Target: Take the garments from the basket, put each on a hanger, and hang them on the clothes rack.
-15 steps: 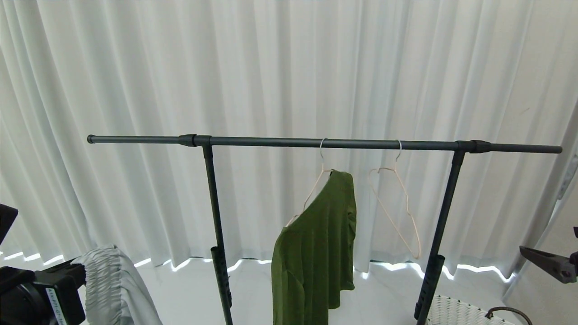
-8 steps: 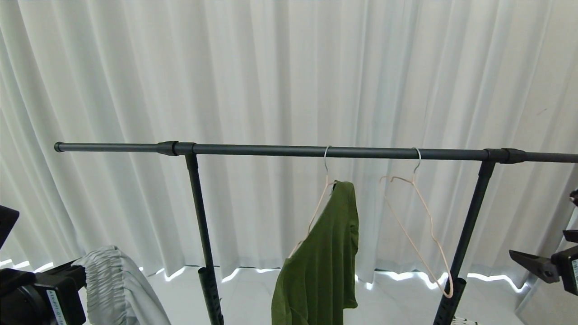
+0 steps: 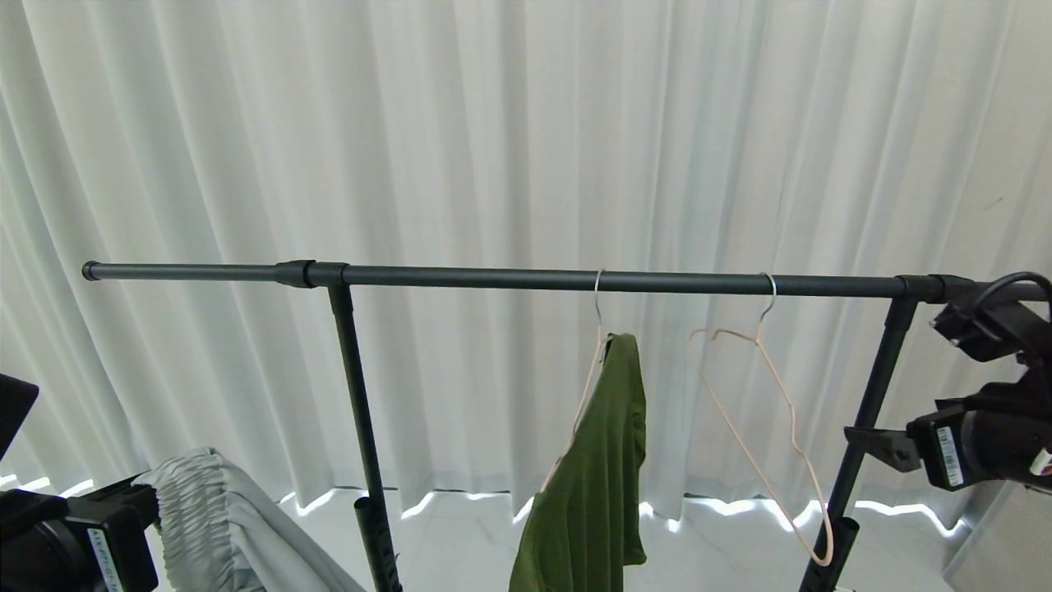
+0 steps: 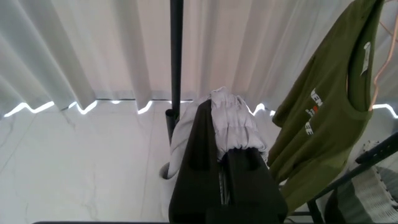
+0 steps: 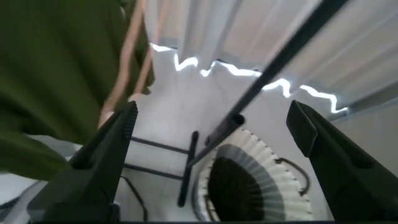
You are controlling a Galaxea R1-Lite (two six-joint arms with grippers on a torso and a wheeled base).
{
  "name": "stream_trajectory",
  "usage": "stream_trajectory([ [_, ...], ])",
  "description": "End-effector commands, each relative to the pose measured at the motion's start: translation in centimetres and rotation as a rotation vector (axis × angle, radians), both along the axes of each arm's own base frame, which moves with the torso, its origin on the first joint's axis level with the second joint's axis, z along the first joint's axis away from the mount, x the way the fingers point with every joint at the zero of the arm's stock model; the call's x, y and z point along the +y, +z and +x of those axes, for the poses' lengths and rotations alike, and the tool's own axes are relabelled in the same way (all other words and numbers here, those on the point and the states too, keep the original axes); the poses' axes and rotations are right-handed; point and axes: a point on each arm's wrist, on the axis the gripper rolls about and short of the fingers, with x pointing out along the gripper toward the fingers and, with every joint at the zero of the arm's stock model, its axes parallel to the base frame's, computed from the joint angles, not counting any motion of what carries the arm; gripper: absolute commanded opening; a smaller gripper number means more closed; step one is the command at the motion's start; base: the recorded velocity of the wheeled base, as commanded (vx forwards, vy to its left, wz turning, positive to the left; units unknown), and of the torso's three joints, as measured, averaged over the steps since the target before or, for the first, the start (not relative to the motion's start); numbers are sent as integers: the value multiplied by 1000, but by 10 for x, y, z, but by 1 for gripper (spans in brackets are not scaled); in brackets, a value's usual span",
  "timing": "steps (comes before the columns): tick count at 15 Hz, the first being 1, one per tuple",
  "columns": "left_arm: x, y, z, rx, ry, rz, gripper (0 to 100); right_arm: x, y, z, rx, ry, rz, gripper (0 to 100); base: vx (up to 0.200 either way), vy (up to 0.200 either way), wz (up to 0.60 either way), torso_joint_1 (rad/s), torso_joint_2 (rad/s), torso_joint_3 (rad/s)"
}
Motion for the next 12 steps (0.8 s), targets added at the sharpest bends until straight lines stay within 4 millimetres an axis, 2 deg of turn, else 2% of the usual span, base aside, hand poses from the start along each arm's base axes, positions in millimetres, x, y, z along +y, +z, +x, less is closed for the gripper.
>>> stream_trajectory([
  [1, 0, 0, 0, 2, 0, 2, 0, 29, -12, 20, 64, 18, -10, 100, 0, 0, 0, 0, 0, 0],
  [4, 0, -1, 0, 4, 0, 2, 0, 43, -24, 36, 119, -20, 16, 100, 0, 0, 0, 0, 0, 0],
  [8, 0, -1, 0, 4, 0, 2, 0, 54, -31, 39, 145, -17, 30, 100, 0, 0, 0, 0, 0, 0],
  [12, 0, -1, 0, 2, 0, 2, 0, 61, -40, 53, 153, -53, 67, 100, 0, 0, 0, 0, 0, 0],
])
